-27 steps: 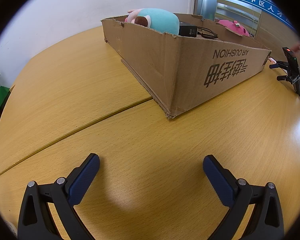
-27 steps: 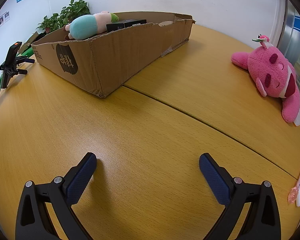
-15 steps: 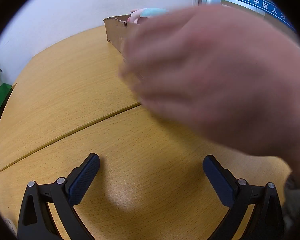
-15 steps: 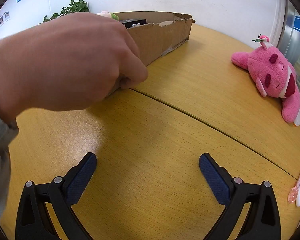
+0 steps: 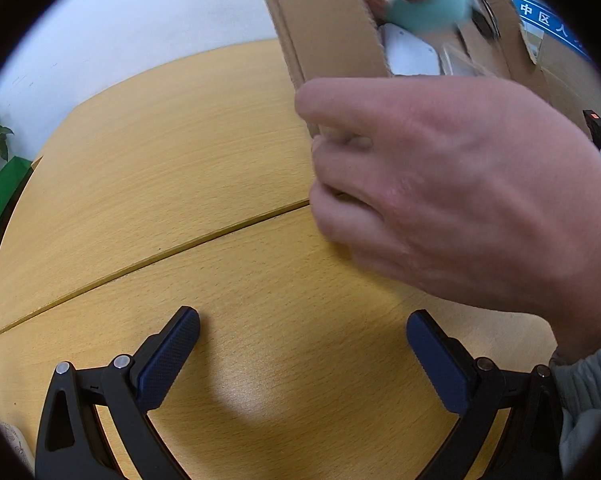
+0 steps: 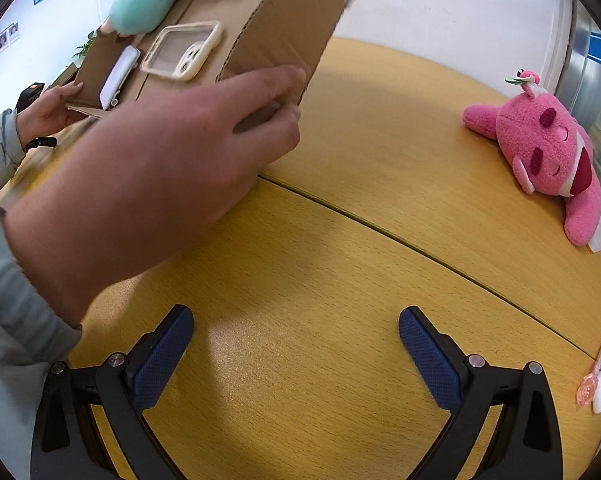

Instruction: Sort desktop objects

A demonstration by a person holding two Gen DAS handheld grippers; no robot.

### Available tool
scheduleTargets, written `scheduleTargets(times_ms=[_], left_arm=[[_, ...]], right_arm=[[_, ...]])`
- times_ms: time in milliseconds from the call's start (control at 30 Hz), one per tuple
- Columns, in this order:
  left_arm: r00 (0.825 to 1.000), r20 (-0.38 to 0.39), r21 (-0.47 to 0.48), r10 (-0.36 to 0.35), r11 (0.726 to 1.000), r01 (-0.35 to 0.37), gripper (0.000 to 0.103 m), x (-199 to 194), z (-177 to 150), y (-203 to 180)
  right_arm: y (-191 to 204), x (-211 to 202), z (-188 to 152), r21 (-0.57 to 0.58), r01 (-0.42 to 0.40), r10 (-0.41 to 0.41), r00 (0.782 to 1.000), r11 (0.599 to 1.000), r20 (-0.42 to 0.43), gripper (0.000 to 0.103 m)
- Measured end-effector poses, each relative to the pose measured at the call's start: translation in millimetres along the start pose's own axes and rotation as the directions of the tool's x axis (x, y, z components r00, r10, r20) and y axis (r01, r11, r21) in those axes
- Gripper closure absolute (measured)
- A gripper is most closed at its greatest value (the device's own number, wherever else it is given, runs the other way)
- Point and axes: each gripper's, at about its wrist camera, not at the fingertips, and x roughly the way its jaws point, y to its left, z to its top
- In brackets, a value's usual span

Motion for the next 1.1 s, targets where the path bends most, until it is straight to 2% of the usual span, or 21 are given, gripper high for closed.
scheduleTargets(times_ms=[300,467,1100], left_arm=[[1.0,0.0,-0.014,0.009,1.0,-0.009,0.0,2.6,1.8,1.3],[0.999,0.0,-0.05,0.036,0.998,-0.036,0.0,5.4,4.3,1.8],[0.999,-0.001,-0.059,0.042,0.997,-0.042,0.0,8.1,9.6,8.3]], right_arm=[[-1.9,0.9,-0.6,0.001,0.001,-0.001,1.0,1.0,-0.001,0.0],[-3.2,1.4,-1.0,0.001,0.001,-0.001,1.0,1.0,-0.001,0.0],[-7.8,3.9,0.8,0.002,0.003,-0.003,1.0,1.0,-0.001,0.0]])
